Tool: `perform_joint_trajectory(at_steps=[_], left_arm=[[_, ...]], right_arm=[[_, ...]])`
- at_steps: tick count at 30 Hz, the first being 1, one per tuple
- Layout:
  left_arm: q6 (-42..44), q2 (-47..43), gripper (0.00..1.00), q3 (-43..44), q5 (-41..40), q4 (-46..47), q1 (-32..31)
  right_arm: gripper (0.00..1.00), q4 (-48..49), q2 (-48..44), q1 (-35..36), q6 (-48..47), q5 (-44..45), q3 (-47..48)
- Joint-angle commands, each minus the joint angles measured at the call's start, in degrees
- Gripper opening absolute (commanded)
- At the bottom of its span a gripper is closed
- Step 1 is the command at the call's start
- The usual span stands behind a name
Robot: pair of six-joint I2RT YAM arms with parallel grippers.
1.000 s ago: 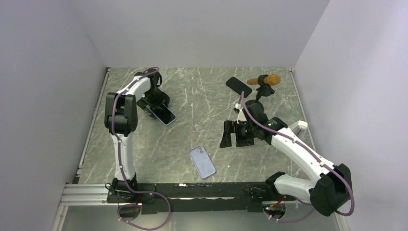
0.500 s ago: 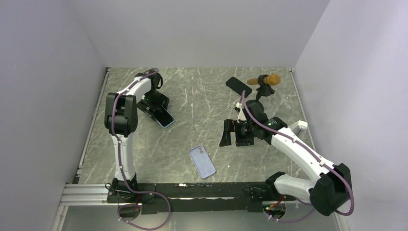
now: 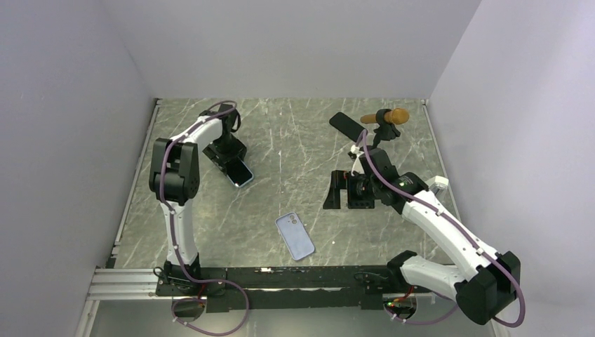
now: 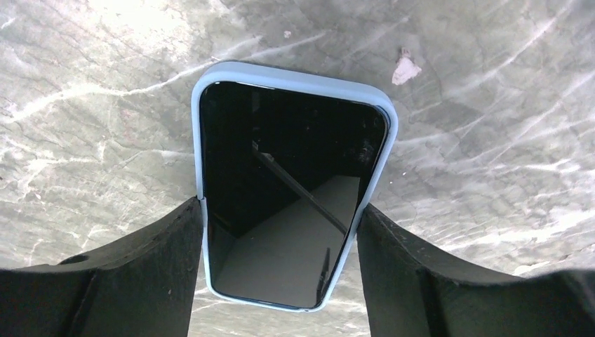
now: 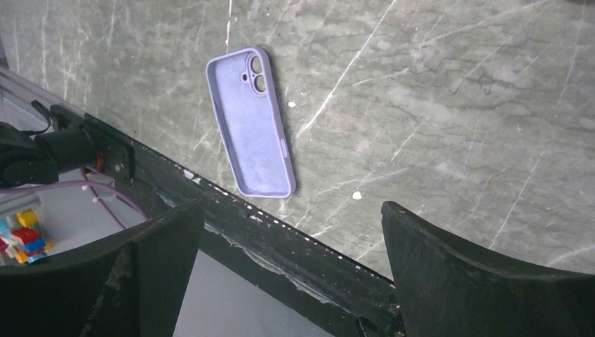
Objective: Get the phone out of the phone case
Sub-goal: Pick up the phone at the center of the board.
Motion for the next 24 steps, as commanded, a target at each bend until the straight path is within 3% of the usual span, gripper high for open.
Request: perform_joint_trajectory(at_steps=[1, 8, 16, 24], left_arm=[[6.1, -3.5, 0.50, -2.4, -3.0, 0.2, -0.6], [10.0, -13.1, 0.47, -9.9, 0.1, 3.9, -2.0], [15.6, -28.2, 0.44, -22.4, 7.3, 11.7, -5.9], [22.2, -41.1, 0.38, -29.7, 12.8, 22.0, -14.6]], right_arm=[[1.00, -1.1, 0.2, -0.2, -0.8, 1.6, 2.8], [1.00, 4.5, 4.3, -0.3, -1.0, -3.4, 2.5], [0.99, 6.0, 13.2, -6.3, 1.4, -16.9, 10.5], [0.93, 9.6, 25.8, -6.4, 8.8, -24.2, 21.7]])
